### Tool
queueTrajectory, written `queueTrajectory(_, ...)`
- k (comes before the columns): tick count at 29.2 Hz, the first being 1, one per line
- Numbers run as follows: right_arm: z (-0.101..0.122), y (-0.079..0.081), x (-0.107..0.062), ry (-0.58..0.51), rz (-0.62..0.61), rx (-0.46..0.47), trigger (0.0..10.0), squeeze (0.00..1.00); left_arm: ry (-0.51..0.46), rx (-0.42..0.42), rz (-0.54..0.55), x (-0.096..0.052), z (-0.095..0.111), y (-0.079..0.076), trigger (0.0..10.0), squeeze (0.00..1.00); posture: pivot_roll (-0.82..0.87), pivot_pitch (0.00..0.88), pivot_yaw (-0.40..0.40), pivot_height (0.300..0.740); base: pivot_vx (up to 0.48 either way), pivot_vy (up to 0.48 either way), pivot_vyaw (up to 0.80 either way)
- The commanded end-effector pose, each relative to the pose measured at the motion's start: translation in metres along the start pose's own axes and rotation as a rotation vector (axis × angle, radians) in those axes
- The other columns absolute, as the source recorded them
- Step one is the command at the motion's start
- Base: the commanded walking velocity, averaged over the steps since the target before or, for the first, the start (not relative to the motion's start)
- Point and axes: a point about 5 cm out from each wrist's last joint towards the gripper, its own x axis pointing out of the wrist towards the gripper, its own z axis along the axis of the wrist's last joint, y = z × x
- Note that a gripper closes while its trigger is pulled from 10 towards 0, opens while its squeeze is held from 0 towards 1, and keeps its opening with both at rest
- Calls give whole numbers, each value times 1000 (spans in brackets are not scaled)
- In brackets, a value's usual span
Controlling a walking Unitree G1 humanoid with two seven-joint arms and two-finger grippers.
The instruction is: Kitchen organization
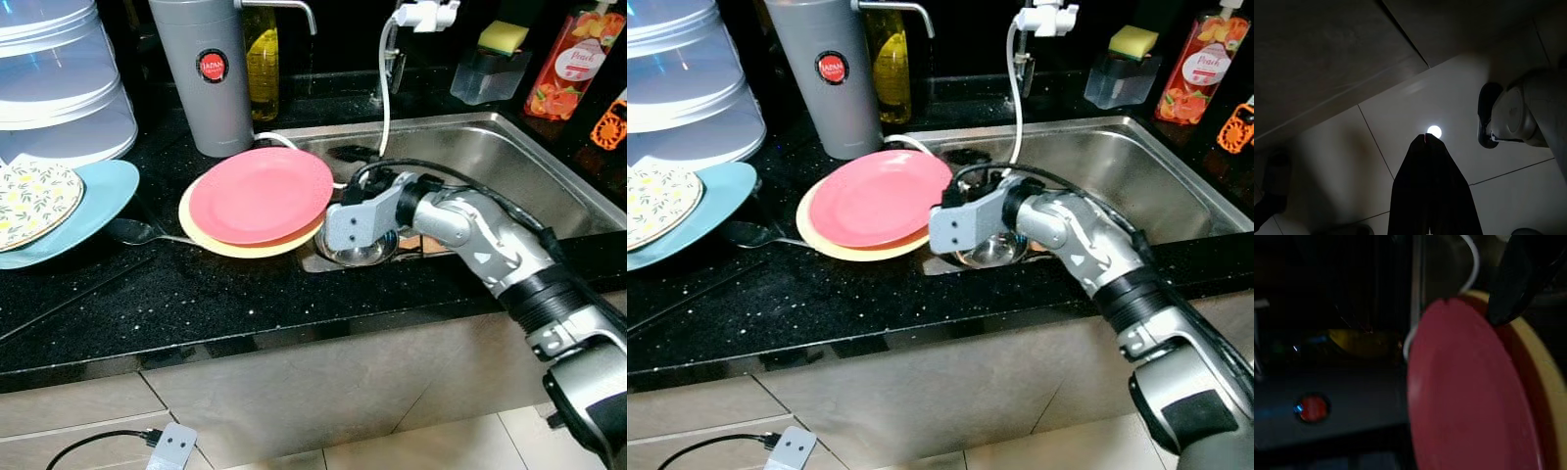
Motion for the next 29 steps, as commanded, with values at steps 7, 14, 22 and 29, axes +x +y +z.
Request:
queueTrajectory(7,6,18,16,39,69,-32,10000,0,41,-4,13,-2,-10,3,10000,0,111,16,-30,740,0,0,0)
queueTrajectory(14,12,20,23,35,74,-51,0,0,44,-4,13,-2,-10,2,10000,0,111,10,-32,740,0,0,0)
queueTrajectory(22,18,14,25,-3,8,-43,0,0,51,-3,12,-3,-12,1,10000,0,109,4,-35,740,0,0,0)
queueTrajectory(29,24,-11,23,-49,-174,-52,0,0,59,0,11,-4,-15,1,10000,0,105,0,-34,740,0,0,0)
